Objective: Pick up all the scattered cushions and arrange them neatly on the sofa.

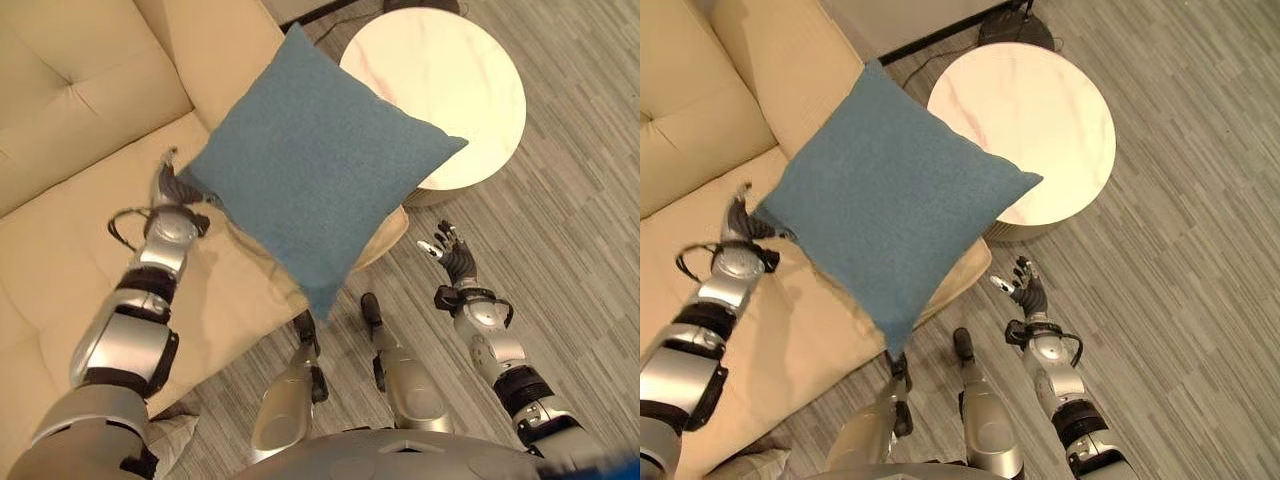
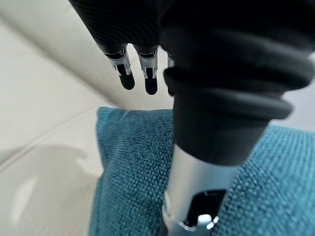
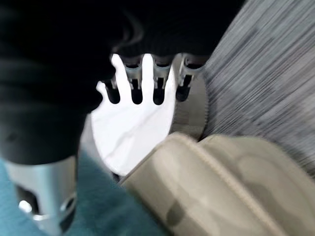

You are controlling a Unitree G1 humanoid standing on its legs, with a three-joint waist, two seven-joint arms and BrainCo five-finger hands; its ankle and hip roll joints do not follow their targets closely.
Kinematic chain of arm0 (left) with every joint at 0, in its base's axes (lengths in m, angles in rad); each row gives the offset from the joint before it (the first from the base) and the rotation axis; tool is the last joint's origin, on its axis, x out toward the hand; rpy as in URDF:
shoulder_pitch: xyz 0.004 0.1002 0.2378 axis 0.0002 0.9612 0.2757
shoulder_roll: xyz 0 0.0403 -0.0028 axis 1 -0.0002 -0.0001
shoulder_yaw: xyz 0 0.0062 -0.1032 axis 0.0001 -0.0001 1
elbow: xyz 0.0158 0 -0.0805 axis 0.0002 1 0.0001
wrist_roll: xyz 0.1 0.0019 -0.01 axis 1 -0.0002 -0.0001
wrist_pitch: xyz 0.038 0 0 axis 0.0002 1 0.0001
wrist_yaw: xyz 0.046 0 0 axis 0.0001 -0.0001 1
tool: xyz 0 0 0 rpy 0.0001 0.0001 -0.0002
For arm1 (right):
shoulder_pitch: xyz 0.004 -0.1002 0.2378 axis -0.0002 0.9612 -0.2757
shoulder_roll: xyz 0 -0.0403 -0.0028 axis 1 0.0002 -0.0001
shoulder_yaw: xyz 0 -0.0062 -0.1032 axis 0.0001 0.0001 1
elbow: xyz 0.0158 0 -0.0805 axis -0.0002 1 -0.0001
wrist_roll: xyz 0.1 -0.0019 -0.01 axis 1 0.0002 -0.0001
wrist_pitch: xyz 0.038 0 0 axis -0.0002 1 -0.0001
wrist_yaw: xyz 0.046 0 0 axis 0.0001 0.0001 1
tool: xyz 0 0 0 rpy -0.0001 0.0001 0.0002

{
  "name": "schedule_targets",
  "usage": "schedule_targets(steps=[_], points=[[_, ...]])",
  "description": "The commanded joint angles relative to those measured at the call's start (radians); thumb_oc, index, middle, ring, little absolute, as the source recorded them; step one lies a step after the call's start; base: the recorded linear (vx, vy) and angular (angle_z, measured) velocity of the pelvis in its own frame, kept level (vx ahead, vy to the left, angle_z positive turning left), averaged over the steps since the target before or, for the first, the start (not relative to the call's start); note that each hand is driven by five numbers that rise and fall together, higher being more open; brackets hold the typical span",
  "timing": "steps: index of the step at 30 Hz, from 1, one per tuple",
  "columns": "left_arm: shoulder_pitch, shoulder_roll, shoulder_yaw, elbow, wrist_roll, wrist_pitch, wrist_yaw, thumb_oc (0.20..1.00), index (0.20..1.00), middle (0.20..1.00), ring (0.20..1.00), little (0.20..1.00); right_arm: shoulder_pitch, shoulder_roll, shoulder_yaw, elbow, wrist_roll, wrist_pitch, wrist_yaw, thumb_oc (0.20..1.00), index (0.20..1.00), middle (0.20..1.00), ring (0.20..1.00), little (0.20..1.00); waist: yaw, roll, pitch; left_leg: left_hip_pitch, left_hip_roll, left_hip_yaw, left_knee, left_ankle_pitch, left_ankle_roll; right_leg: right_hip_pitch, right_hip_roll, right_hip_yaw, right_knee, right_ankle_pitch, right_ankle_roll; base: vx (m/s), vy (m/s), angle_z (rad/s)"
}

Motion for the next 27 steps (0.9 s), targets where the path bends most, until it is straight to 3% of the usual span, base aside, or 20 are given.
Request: schedule_targets(steps=[1,5,21,23,27], points=[[-0.027,0.014,0.012,-0.027,0.011,-0.05,0.041,1.0,1.0,1.0,1.0,1.0,0.014,-0.009,-0.014,-0.024,0.011,-0.071,-0.002,1.0,1.0,1.0,1.0,1.0,0.014,-0.021,-0.071,-0.04,-0.008,-0.095,0.124,-0.114,-0.03,-0.037,-0.055,-0.063,0.05,0.044,0.083,0.0,0.0,0.0],[-0.054,0.025,0.017,-0.066,-0.028,-0.071,0.038,1.0,1.0,1.0,1.0,1.0,0.014,-0.014,-0.001,-0.038,-0.014,-0.072,0.007,1.0,1.0,1.0,1.0,1.0,0.017,-0.024,-0.062,-0.048,-0.015,-0.091,0.141,-0.124,-0.029,-0.045,-0.062,-0.062,0.049,0.049,0.089,0.02,0.044,0.01],[0.042,0.012,0.052,-0.29,-0.105,-0.132,-0.045,1.0,1.0,1.0,1.0,1.0,0.045,-0.041,-0.046,-0.049,-0.109,-0.063,0.02,1.0,1.0,1.0,1.0,1.0,0.029,0.016,-0.056,-0.043,-0.045,-0.092,0.164,-0.146,-0.017,-0.036,-0.084,-0.07,0.064,0.041,0.088,0.01,0.019,-0.01],[0.073,-0.01,0.062,-0.307,-0.122,-0.136,-0.06,1.0,1.0,1.0,1.0,1.0,0.042,-0.044,-0.051,-0.051,-0.119,-0.059,0.021,1.0,1.0,1.0,1.0,1.0,0.033,0.019,-0.054,-0.047,-0.046,-0.096,0.169,-0.147,-0.017,-0.036,-0.086,-0.076,0.068,0.037,0.085,-0.01,-0.02,0.01],[0.234,-0.129,0.071,-0.373,-0.131,-0.14,-0.106,1.0,1.0,1.0,1.0,1.0,0.029,-0.05,-0.08,-0.056,-0.143,-0.048,0.003,1.0,1.0,1.0,1.0,1.0,0.047,0.024,-0.048,-0.045,-0.048,-0.102,0.173,-0.145,-0.017,-0.032,-0.085,-0.083,0.072,0.026,0.075,-0.02,-0.032,0.05]])
